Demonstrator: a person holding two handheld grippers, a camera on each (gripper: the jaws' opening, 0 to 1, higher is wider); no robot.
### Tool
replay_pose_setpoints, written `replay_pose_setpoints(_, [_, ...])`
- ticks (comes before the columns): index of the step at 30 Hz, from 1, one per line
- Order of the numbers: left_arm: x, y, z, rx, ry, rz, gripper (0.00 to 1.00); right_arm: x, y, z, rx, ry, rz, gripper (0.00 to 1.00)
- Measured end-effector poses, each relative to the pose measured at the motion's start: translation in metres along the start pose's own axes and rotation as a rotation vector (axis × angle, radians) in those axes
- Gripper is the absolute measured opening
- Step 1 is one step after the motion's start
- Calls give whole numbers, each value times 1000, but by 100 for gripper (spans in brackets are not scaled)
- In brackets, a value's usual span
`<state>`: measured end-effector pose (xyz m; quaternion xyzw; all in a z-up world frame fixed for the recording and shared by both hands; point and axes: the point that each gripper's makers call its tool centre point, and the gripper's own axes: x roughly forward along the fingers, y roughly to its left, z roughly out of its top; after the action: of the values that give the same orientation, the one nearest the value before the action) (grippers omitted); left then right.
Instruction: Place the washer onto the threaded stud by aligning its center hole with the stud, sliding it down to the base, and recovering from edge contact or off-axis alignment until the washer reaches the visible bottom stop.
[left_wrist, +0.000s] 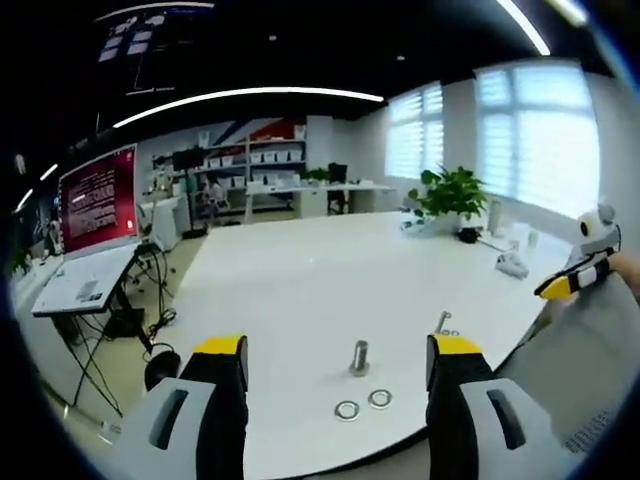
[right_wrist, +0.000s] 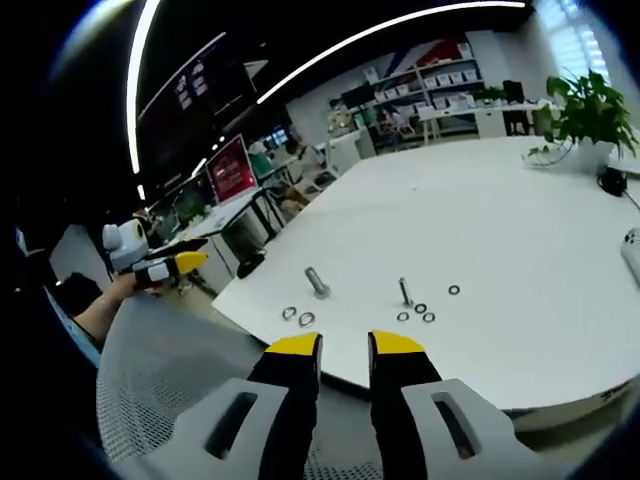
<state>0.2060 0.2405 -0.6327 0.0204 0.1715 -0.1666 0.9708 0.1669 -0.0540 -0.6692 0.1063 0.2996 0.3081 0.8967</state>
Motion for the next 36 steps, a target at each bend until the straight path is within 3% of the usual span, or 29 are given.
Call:
replay_pose_setpoints(3, [1, 3, -2, 2, 13, 12, 67, 4, 1, -7, -26, 65, 5, 21])
replay_pose_setpoints(12, [3, 10, -4, -5, 21, 41, 65, 4, 5, -1, -16, 25, 44, 19])
replay_pose_setpoints(21, [2, 4, -11, 5, 59, 23, 60, 4, 8, -5, -15, 44, 67, 19])
replay_pose_setpoints(26, [1, 8, -8, -22, 39, 48, 61, 4, 11, -7, -18, 63, 82, 19])
replay_pose_setpoints(32, [-2, 9, -15, -66, 61, 54, 59, 2, 2, -6, 4, 38, 40, 21])
replay_pose_setpoints(36, [-3, 9, -12, -38, 51, 61, 58, 3, 3, -6, 3, 44, 40, 21])
